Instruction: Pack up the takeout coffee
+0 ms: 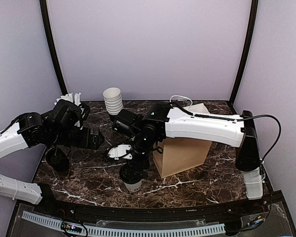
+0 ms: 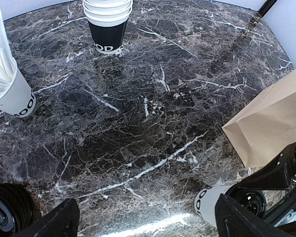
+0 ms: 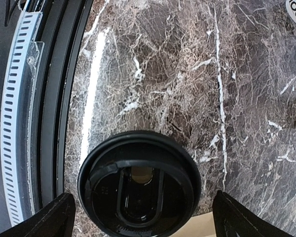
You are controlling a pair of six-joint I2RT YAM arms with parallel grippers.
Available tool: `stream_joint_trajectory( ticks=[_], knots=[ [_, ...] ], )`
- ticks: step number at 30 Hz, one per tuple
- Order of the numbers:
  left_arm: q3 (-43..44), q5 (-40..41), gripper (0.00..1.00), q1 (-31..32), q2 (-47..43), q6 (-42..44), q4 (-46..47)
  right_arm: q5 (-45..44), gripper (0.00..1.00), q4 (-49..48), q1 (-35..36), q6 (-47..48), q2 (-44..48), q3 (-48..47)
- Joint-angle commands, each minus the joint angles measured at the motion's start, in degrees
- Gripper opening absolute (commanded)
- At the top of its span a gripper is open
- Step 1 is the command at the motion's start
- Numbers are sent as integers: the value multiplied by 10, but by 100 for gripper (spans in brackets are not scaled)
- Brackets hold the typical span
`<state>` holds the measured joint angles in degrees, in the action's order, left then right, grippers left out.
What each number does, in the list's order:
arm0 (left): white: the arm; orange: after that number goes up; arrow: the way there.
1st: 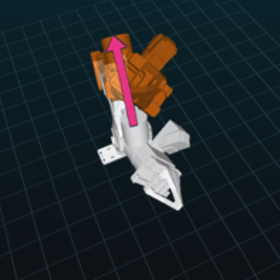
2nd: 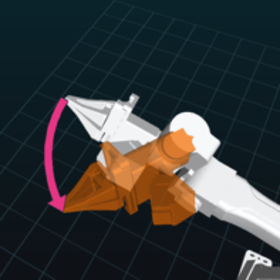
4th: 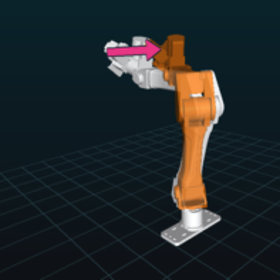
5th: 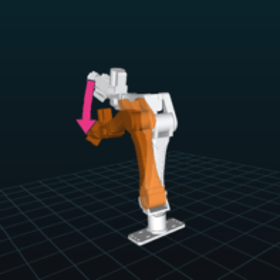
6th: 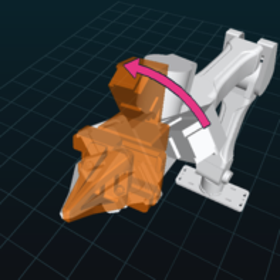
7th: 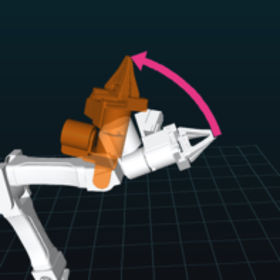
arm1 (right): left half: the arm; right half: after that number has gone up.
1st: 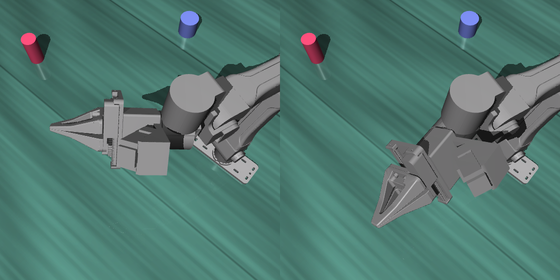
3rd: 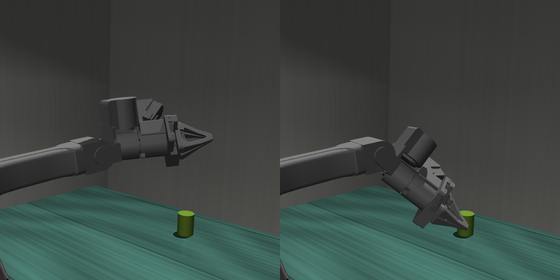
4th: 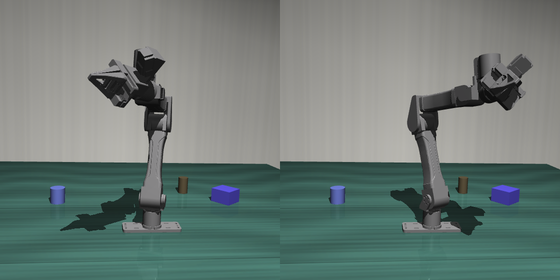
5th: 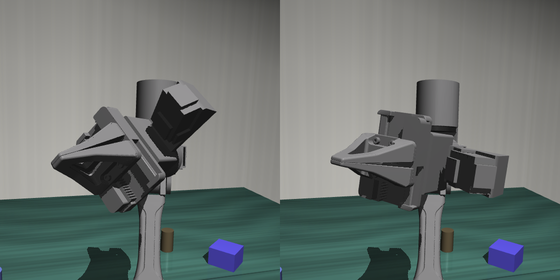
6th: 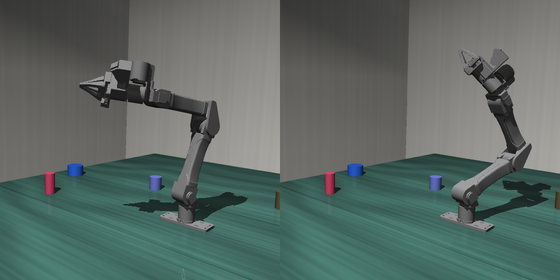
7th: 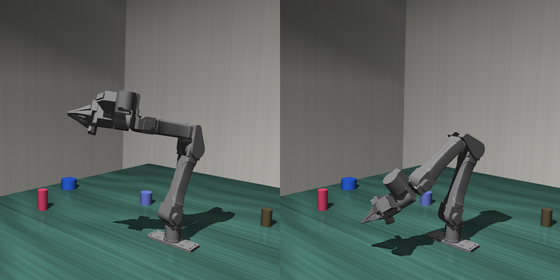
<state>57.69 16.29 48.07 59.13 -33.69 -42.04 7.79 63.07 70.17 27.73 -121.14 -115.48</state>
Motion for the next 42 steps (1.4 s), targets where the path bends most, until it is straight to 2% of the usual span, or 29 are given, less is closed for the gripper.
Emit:
stream_joint_trajectory(
  ticks=[1,13,20,34,42],
  knots=[
    [-9,-3,99,-2,-5,2,3,20,99,12,-6,-7,-21,-27],
    [-17,-6,99,-1,-5,4,9,43,99,30,-8,-4,-32,-22],
    [-19,-9,99,-1,3,6,16,5,99,16,-4,-7,-32,-7],
    [-17,-10,99,-1,3,9,15,-3,98,11,10,-5,-24,-10],
    [-16,-8,99,-1,6,12,15,-29,90,1,18,-10,-11,-13]
  ],
)
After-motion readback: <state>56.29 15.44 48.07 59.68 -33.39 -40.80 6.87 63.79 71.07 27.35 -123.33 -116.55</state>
